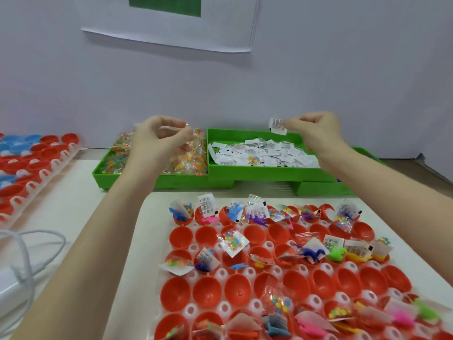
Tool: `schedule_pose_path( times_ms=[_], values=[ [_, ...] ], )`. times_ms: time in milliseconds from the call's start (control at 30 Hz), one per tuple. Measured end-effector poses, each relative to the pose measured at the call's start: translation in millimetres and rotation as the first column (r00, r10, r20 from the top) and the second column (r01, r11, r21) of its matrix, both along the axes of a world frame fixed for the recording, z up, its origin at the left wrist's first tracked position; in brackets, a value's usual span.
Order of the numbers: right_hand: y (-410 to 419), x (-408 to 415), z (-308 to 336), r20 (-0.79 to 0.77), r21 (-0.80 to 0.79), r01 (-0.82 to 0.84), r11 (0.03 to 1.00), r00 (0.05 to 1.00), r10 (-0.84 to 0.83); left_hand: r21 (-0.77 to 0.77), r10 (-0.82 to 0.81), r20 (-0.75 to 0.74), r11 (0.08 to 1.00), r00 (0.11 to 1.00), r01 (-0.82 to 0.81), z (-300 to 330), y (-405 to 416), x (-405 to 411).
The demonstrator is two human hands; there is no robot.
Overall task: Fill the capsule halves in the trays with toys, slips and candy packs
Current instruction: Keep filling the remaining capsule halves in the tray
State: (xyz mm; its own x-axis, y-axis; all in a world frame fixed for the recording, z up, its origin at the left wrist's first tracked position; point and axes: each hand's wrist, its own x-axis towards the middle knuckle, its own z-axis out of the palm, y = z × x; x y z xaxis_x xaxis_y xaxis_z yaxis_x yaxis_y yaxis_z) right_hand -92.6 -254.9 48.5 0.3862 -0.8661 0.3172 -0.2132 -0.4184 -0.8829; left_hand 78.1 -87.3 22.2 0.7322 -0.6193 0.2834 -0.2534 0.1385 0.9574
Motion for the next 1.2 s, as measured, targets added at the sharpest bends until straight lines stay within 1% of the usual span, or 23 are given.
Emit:
schedule_pose_path(
  times_ms=[33, 100, 200, 267, 300, 367, 400, 433, 533, 633, 700, 733, 767, 800, 833, 867, 900, 1000, 1100, 1200],
  values=[
    [11.7, -7.4, 4.7, 0.055, 0.061, -0.084, 0.995, 0.995, 0.080, -0.020, -0.035, 0.002, 0.999, 0.999, 0.035, 8.4, 2.5, -5.9],
    [38.2, -25.9, 12.3, 0.103, 0.117, -0.263, 0.958, 0.962, 0.251, -0.042, -0.133, 0.000, 0.990, 0.991, 0.133, 24.9, 9.8, -23.9],
    [84.0, -58.4, 23.1, 0.082, 0.102, -0.450, 0.887, 0.893, 0.443, -0.008, -0.346, -0.013, 0.938, 0.938, 0.346, 40.6, 28.0, -63.8],
    [108.6, -80.5, 28.0, 0.030, 0.051, -0.492, 0.869, 0.871, 0.491, 0.059, -0.482, -0.023, 0.874, 0.876, 0.483, 43.5, 43.5, -95.0],
    [118.6, -90.6, 29.6, -0.006, 0.009, -0.483, 0.876, 0.876, 0.483, 0.074, -0.533, -0.049, 0.841, 0.845, 0.535, 44.7, 51.2, -109.9],
    [134.8, -109.0, 30.8, -0.070, -0.097, -0.429, 0.898, 0.903, 0.424, 0.056, -0.588, -0.156, 0.797, 0.794, 0.602, 46.7, 66.2, -135.1],
    [141.4, -117.2, 30.4, -0.082, -0.137, -0.404, 0.905, 0.915, 0.396, 0.040, -0.595, -0.196, 0.790, 0.780, 0.612, 47.2, 73.3, -144.9],
    [146.8, -124.6, 29.9, -0.086, -0.169, -0.389, 0.906, 0.921, 0.380, 0.035, -0.593, -0.205, 0.791, 0.779, 0.611, 47.4, 79.6, -153.4],
    [161.7, -143.4, 28.3, -0.103, -0.248, -0.335, 0.909, 0.942, 0.319, 0.025, -0.575, -0.159, 0.811, 0.803, 0.585, 45.3, 93.8, -175.8],
    [181.8, -160.2, 29.5, -0.107, -0.262, -0.309, 0.915, 0.951, 0.290, -0.008, -0.576, -0.146, 0.814, 0.805, 0.581, 41.5, 103.5, -196.1],
    [190.3, -168.5, 31.9, -0.075, -0.207, -0.315, 0.926, 0.949, 0.306, -0.010, -0.567, -0.153, 0.820, 0.810, 0.572, 38.0, 109.1, -208.4],
    [190.3, -174.1, 31.9, -0.036, -0.131, -0.315, 0.940, 0.949, 0.313, -0.013, -0.560, -0.165, 0.824, 0.812, 0.566, 36.3, 111.7, -213.9],
    [189.7, -179.8, 32.3, 0.012, -0.005, -0.318, 0.948, 0.948, 0.318, -0.017, -0.555, -0.178, 0.827, 0.812, 0.562, 34.8, 113.9, -218.6],
    [188.6, -186.1, 32.5, 0.060, 0.135, -0.339, 0.931, 0.941, 0.334, -0.019, -0.553, -0.183, 0.829, 0.813, 0.559, 33.7, 115.6, -222.4],
    [187.7, -193.3, 31.1, 0.111, 0.230, -0.385, 0.894, 0.923, 0.369, -0.018, -0.550, -0.186, 0.830, 0.814, 0.557, 32.7, 116.8, -225.8],
    [187.2, -200.0, 28.1, 0.158, 0.266, -0.427, 0.864, 0.904, 0.398, -0.014, -0.548, -0.190, 0.831, 0.815, 0.555, 31.6, 117.8, -228.6],
    [188.6, -206.0, 25.4, 0.183, 0.272, -0.440, 0.856, 0.897, 0.403, -0.014, -0.549, -0.200, 0.830, 0.811, 0.558, 30.8, 118.7, -231.4],
    [192.0, -217.6, 16.4, 0.201, 0.290, -0.407, 0.866, 0.911, 0.361, -0.009, -0.567, -0.211, 0.816, 0.796, 0.578, 28.1, 119.9, -239.6],
    [199.0, -223.3, 10.8, 0.219, 0.230, -0.388, 0.892, 0.914, 0.341, -0.014, -0.570, -0.199, 0.815, 0.797, 0.580, 26.1, 121.0, -246.7],
    [207.7, -225.5, 7.4, 0.293, 0.181, -0.382, 0.906, 0.901, 0.321, -0.031, -0.571, -0.185, 0.817, 0.800, 0.576, 23.9, 120.5, -252.6]
  ],
)
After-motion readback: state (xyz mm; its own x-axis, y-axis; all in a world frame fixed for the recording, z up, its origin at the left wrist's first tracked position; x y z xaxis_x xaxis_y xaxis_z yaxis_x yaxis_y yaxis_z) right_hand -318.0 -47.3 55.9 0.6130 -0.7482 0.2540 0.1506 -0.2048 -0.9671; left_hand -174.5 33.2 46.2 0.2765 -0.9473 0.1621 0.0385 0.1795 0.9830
